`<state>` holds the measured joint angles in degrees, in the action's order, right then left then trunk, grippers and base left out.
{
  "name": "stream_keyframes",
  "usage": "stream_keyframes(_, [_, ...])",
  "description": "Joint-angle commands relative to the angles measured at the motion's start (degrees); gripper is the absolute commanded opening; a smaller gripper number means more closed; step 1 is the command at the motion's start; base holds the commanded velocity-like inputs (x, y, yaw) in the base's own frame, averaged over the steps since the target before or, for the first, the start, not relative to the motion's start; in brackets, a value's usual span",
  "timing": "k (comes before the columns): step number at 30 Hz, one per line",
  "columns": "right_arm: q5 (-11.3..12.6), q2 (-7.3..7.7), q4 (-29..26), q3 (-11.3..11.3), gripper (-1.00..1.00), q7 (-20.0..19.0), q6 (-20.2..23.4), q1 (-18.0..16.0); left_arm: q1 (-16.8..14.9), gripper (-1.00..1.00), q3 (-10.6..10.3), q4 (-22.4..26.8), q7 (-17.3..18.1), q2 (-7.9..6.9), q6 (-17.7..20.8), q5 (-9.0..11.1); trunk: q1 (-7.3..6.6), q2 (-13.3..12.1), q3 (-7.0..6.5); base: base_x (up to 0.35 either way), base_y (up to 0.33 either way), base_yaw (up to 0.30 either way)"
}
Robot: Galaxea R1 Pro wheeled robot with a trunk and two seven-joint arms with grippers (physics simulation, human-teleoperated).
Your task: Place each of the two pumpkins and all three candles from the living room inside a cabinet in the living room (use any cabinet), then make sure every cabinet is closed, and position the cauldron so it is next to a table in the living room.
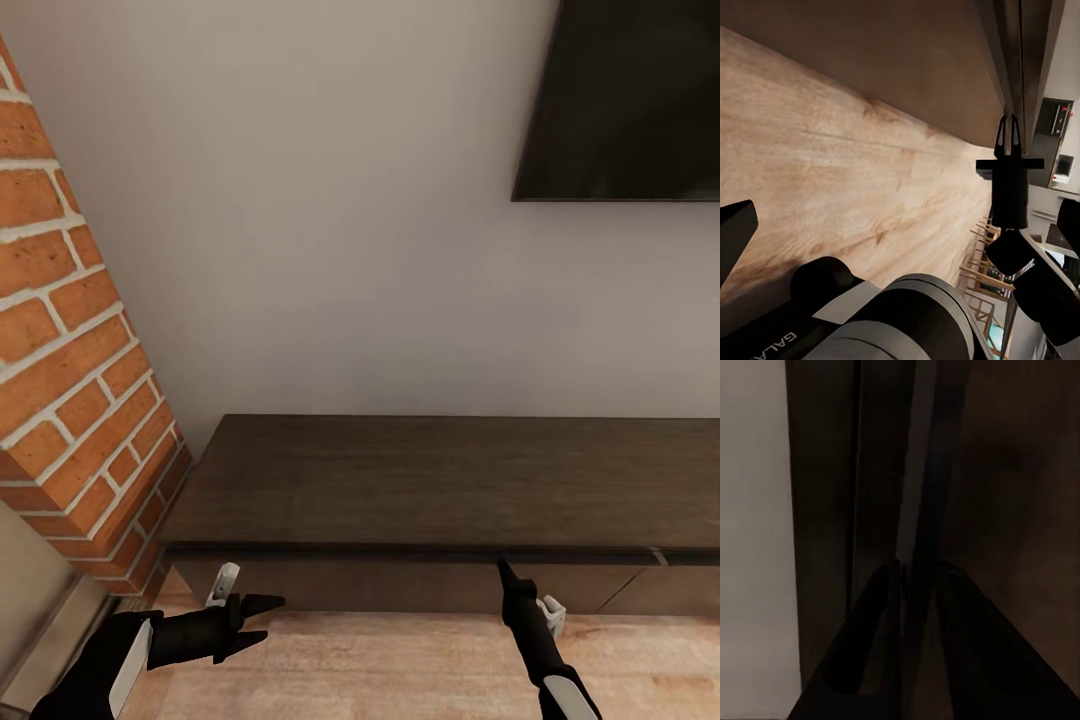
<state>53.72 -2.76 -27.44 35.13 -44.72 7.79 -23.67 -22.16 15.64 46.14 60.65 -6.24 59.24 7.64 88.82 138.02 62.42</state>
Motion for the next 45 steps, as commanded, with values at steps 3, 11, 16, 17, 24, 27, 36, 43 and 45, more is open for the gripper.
stream_keyframes(3, [1.02, 0.16, -0.16, 0.26, -1.00, -0.19, 0.28, -0.04, 0.01, 1.00, 0.01, 0.01, 0.00, 0.00, 0.00, 0.00, -0.01, 0.00, -0.01, 0.000, 0.000, 0.000])
stream_keyframes(11, [0.95, 0.21, -0.16, 0.23, -1.00, -0.19, 0.21, 0.00, 0.01, 1.00, 0.01, 0.01, -0.02, 0.00, 0.00, 0.00, -0.01, 0.00, -0.01, 0.000, 0.000, 0.000])
stream_keyframes(16, [0.88, 0.21, -0.16, 0.22, -1.00, -0.19, 0.13, -0.04, 0.02, 1.00, -0.01, 0.01, -0.05, 0.00, 0.00, 0.00, -0.01, 0.00, -0.01, -0.083, 0.000, 0.000])
stream_keyframes(17, [0.87, 0.21, -0.16, 0.21, -1.00, -0.19, 0.13, -0.05, 0.02, 1.00, 0.00, 0.01, -0.06, 0.00, 0.00, 0.00, -0.01, 0.00, -0.01, -0.184, 0.000, 0.000])
stream_keyframes(24, [0.87, 0.21, -0.16, 0.21, -1.00, -0.19, 0.12, -0.03, 0.01, 1.00, 0.01, 0.01, -0.09, 0.00, 0.00, 0.00, -0.01, 0.00, -0.01, -0.216, 0.000, 0.000])
stream_keyframes(27, [0.87, 0.21, -0.16, 0.21, -1.00, -0.19, 0.12, -0.04, 0.01, 1.00, -0.01, 0.01, -0.09, 0.00, 0.00, 0.00, -0.01, 0.00, -0.01, -0.218, 0.000, 0.000])
stream_keyframes(36, [0.94, 0.21, -0.16, 0.28, -1.00, -0.19, 0.16, -0.02, 0.01, 1.00, 0.01, 0.01, -0.09, 0.00, -0.01, 0.00, -0.01, 0.00, -0.01, -0.187, 0.000, 0.000])
stream_keyframes(43, [0.97, 0.21, -0.16, 0.28, -1.00, -0.18, 0.28, -0.03, 0.01, 1.00, 0.01, 0.01, -0.09, 0.00, 0.00, 0.00, -0.01, 0.00, -0.01, -0.139, 0.000, 0.000])
stream_keyframes(45, [0.95, 0.21, -0.16, 0.27, -1.00, -0.19, 0.34, -0.02, 0.01, 1.00, 0.01, 0.01, -0.06, 0.00, 0.00, 0.00, -0.01, 0.00, -0.01, -0.063, 0.000, 0.000])
